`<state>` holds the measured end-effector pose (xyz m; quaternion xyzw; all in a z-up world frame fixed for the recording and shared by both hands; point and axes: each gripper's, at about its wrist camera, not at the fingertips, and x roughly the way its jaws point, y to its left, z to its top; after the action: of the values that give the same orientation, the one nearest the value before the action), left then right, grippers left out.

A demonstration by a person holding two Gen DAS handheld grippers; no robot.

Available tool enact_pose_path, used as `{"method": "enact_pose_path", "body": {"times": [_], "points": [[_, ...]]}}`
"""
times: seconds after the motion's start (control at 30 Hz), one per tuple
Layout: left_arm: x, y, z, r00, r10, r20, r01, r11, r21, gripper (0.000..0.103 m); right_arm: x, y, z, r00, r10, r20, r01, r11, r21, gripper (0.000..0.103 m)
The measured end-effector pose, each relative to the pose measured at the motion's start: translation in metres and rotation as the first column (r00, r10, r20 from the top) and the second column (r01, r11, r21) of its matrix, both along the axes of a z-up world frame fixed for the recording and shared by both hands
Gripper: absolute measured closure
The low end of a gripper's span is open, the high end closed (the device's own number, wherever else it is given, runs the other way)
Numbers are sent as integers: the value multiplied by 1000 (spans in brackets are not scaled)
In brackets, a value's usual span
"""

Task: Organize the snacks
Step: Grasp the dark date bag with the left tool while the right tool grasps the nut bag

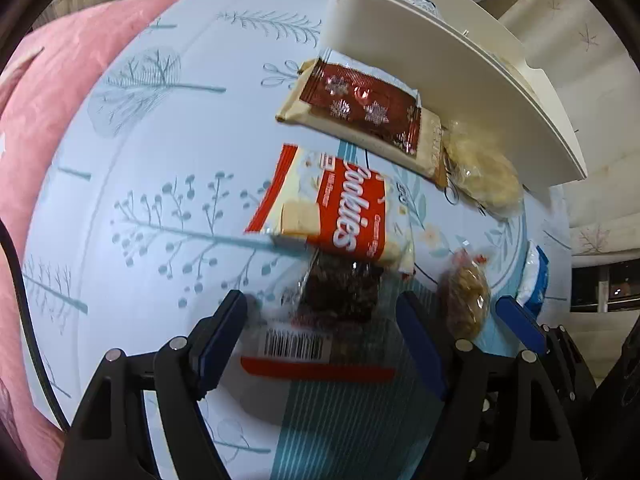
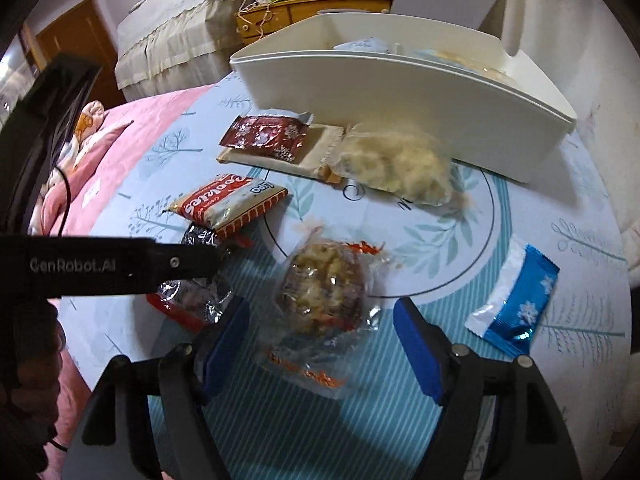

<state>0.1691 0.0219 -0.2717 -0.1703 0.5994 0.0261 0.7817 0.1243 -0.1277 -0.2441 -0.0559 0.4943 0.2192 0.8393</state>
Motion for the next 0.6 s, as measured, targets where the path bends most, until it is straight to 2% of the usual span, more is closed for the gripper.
{"method": "enact_pose_path", "body": {"times": [0.23,0.37,0.5,0.6], "points": [[18,-19,-5,997,-46,-58,54,990,132,27,7,6,-11,999,10,41,-8,999,-51,28],[27,-28,-8,995,-56,-78,69,983,171,27,11,4,-15,999,-1,47,3,999,-53,27],[29,-30,-10,995,-44,-85,60,979,196,27,9,8,-19,997,15,82,-7,995,-101,28],[27,-33,-12,995,-48,-87,66,973,222,27,9,6,-20,996,14,86,-6,996,-90,28]]}}
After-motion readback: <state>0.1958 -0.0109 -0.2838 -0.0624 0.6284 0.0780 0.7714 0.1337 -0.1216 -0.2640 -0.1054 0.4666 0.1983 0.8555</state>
